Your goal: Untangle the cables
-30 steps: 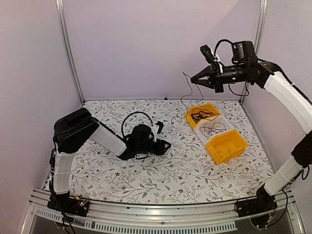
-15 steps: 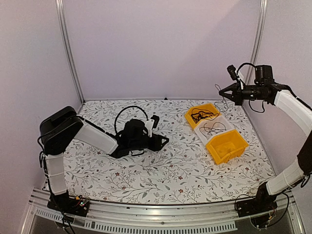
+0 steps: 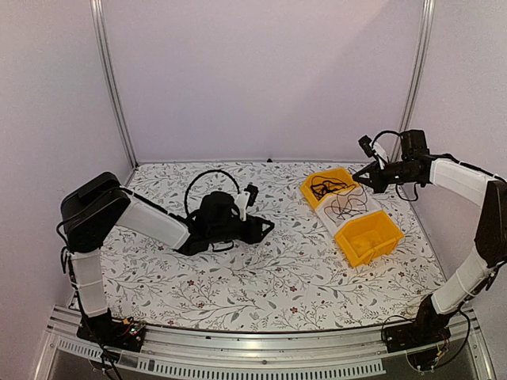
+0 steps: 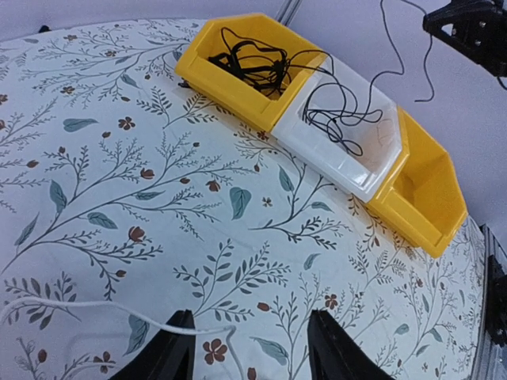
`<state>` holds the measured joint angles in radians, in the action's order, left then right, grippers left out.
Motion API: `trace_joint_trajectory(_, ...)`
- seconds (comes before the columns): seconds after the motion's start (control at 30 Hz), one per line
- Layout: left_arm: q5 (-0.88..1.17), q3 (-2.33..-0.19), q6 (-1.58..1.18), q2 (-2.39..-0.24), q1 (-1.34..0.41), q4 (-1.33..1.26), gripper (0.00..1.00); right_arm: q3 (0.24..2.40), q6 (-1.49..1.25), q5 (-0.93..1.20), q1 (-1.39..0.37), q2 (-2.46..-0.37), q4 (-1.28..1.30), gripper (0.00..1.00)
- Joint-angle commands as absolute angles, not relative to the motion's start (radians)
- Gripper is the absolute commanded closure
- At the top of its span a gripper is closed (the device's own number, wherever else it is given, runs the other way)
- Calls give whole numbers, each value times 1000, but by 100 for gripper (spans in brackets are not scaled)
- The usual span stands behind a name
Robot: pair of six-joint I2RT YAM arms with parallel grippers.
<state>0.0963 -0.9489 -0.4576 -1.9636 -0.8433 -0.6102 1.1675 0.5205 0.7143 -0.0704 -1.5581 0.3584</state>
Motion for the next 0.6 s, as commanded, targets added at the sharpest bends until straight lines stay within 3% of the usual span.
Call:
trace_joint_trajectory(0.0,100,-966,-449,-1949,-842,-599,52,1234,524,729,-63,-1520,315,100)
trace_joint_trajectory(0.3,100,-974,-446,-1941,-842,-593,52,1641,453,783,-63,-1675,409,100)
trace_joint_trajectory(0.57,88,-941,-438,-1915,-844,-591,52,1537,439,816,-63,-1589,394,100)
